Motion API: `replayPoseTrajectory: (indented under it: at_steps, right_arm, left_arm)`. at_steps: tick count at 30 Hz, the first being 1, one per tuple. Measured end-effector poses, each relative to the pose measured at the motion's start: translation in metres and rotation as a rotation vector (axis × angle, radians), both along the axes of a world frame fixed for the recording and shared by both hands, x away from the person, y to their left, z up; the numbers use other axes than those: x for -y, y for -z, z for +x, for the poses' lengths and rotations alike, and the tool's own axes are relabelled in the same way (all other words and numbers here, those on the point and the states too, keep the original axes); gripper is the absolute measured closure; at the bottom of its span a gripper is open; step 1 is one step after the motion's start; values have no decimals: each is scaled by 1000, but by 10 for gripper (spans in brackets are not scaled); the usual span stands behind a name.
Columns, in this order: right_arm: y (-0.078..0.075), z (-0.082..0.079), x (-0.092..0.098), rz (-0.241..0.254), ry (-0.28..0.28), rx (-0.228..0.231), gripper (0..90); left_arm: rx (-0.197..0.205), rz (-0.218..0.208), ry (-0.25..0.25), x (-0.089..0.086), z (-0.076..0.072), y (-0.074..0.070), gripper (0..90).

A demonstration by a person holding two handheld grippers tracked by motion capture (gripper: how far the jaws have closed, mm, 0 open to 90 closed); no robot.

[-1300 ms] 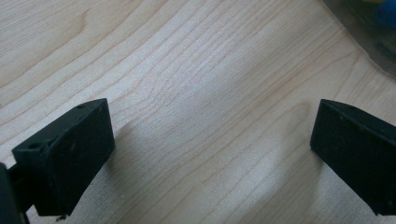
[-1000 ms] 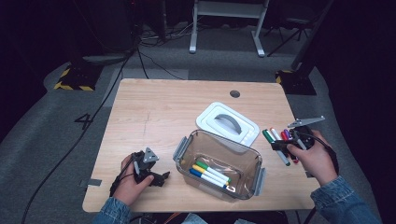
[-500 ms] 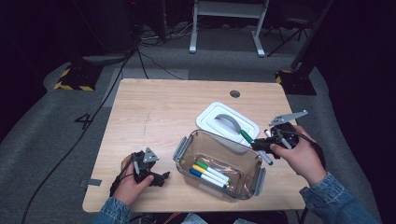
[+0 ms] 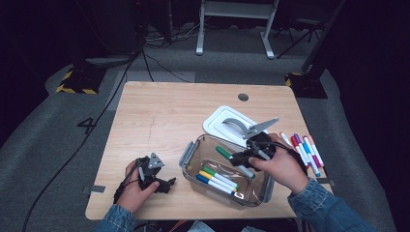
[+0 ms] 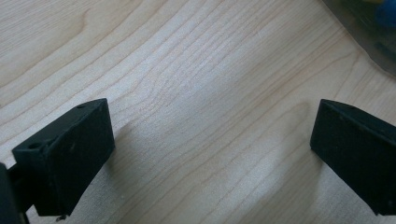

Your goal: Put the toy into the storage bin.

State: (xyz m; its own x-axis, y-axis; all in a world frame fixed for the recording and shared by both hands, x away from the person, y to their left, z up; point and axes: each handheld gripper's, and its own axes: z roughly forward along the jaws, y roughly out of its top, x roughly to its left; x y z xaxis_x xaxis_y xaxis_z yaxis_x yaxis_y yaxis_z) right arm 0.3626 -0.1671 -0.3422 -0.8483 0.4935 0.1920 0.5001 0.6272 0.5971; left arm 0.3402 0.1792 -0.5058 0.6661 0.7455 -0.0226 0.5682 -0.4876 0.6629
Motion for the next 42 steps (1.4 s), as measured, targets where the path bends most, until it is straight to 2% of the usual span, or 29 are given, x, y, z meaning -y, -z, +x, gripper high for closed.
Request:
replayPoseTrajectory:
  at_steps: [6, 12, 20, 27, 28, 42]
  right_arm:
    - [15, -4, -30, -50, -68, -39, 770]
    - [30, -7, -47, -84, -123, -61, 770]
    - [51, -5, -57, -110, -161, -119, 770]
    - [66, -5, -64, -142, -180, -141, 770]
    - [69, -5, -65, -145, -181, -156, 770]
    - [93, -8, -75, -218, -206, -192, 770]
  left_arm:
    - [0, 0, 0, 0, 0, 0, 1]
    - [0, 0, 0, 0, 0, 0, 1]
    - [0, 0, 0, 0, 0, 0, 1]
    - [1, -1, 1, 0, 0, 0, 1]
    - [1, -1, 1, 0, 0, 0, 1]
    - [1, -1, 1, 0, 0, 0, 1]
